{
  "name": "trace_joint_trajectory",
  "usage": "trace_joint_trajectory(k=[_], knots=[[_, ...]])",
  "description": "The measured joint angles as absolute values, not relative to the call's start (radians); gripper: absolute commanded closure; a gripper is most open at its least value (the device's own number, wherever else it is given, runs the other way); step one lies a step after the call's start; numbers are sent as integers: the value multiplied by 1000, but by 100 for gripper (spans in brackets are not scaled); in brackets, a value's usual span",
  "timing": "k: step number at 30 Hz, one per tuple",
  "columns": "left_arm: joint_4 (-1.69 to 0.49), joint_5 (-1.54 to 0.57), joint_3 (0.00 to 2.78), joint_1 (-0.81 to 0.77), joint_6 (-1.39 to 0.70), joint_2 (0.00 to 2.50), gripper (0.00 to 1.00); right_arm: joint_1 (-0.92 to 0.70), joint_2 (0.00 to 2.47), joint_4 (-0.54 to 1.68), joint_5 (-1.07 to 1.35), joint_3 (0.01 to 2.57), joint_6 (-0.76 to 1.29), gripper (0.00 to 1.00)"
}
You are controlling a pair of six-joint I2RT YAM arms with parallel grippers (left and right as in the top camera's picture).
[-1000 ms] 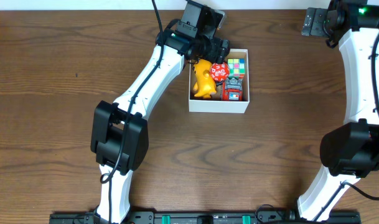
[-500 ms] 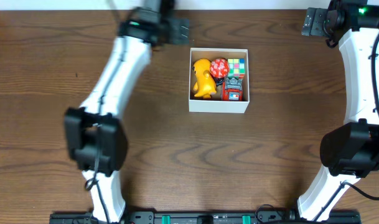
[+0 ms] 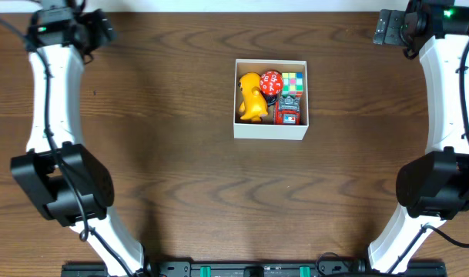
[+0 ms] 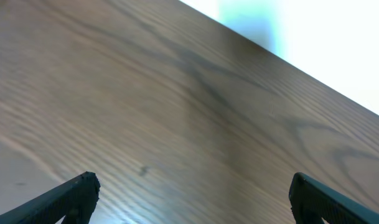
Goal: Pack container
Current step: 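Raise the left gripper and move it to the upper left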
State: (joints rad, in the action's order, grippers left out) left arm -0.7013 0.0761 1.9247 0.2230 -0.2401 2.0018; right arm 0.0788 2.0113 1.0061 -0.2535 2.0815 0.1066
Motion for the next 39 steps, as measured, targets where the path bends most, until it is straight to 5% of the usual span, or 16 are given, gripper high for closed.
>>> trace_joint_trajectory(k=[39], knots=[[-760,83,1925,264,-240,2002,2,78,2011,1006,-254,2082,107,1]])
